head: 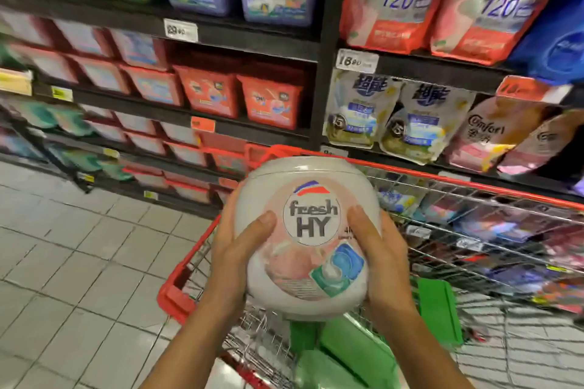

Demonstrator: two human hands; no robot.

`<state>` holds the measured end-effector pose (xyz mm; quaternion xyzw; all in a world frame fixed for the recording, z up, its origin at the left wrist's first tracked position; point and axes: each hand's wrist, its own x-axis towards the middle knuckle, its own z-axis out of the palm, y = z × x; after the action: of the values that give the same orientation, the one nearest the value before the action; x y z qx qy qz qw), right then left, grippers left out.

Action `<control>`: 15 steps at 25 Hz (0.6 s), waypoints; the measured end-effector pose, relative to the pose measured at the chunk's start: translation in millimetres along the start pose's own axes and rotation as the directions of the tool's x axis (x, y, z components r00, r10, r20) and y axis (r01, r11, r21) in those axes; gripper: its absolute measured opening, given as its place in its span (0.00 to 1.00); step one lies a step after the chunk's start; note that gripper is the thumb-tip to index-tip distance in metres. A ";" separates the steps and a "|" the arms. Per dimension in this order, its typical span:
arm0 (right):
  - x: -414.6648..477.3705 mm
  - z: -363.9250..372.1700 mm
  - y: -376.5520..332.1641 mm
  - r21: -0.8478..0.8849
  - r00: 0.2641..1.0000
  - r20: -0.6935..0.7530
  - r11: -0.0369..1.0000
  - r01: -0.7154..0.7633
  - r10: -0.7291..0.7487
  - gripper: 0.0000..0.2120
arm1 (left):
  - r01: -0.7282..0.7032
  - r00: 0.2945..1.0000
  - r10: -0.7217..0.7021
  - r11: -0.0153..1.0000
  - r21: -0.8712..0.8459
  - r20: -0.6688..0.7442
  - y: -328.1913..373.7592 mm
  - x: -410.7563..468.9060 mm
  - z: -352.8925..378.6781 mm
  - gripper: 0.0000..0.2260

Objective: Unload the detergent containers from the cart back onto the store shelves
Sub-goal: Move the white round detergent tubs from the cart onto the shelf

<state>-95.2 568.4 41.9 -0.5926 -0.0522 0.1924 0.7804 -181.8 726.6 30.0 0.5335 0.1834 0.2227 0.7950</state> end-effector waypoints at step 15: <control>-42.5 295.5 18.5 0.099 0.968 0.192 0.985 0.142 -0.159 0.27 | -0.268 0.963 0.269 0.959 0.091 0.000 192.9 7.5 -236.9 0.30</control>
<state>-230.3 824.6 117.0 -0.5310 -0.1669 0.1929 0.8081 -331.5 976.3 122.9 0.5872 0.1242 0.3234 0.7315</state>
